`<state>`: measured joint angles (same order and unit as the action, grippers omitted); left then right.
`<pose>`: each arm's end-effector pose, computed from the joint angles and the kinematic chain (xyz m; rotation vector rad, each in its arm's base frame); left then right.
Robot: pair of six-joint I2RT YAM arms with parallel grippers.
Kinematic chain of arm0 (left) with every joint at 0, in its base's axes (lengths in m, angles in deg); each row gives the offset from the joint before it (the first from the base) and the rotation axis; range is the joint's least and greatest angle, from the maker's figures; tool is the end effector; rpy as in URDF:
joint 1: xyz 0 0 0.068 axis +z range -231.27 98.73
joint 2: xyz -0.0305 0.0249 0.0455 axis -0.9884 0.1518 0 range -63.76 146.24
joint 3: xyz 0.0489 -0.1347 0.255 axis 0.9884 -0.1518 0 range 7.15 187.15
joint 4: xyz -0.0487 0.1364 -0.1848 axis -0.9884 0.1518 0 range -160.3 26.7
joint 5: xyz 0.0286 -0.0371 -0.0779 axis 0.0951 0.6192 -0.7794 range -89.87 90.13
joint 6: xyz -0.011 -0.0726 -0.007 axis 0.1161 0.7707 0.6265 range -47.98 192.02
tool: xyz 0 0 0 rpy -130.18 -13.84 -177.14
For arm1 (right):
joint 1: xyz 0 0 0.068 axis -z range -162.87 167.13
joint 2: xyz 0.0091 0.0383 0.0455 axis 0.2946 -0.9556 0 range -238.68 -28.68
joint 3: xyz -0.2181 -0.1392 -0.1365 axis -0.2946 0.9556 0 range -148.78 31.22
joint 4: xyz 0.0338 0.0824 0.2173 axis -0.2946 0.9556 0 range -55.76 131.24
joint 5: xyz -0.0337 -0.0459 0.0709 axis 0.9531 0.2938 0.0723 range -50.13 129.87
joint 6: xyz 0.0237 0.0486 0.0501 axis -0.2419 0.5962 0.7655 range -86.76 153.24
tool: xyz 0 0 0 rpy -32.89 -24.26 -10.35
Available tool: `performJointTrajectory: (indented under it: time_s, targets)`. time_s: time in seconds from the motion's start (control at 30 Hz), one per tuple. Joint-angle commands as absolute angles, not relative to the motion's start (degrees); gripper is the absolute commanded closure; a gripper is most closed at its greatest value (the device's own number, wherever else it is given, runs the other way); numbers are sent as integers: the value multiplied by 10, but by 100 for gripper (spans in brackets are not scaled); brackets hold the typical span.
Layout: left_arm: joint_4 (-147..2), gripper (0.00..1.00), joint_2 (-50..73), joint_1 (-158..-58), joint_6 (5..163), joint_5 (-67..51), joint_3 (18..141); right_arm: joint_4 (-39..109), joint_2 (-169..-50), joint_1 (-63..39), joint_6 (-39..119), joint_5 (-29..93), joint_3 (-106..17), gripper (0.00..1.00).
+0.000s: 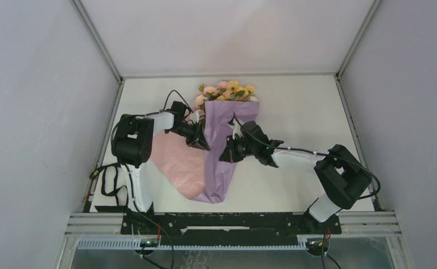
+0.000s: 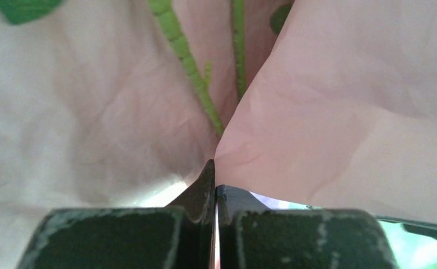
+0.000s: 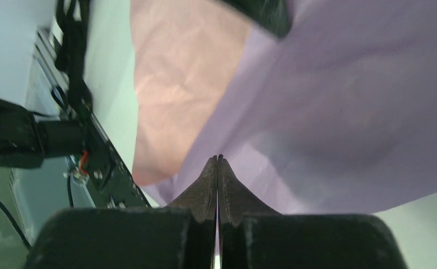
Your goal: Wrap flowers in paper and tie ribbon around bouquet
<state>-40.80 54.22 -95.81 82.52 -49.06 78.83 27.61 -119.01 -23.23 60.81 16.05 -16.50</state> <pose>0.3504 -0.1390 0.1388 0.2581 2.7913 -1.3263 0.2330 0.2307 0.2189 -0.5138 2.3114 1.0823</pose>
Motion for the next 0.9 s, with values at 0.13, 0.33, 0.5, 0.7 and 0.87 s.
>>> performJointTrajectory:
  time_s: [0.13,0.33,0.5,0.7,0.87]
  targets:
    - [-411,100,553,-941,819,-482,806,310,-1188,-367,627,245,-121,100]
    - [-413,100,551,-941,816,-474,806,296,-1202,-413,660,268,-72,100]
    - [-413,100,544,-940,803,-446,808,297,-1203,-443,685,282,-38,100]
    - [-413,100,546,-940,801,-443,813,339,-1150,-469,682,276,-25,100]
    - [-415,100,549,-942,799,-445,811,392,-1081,-467,651,238,-26,100]
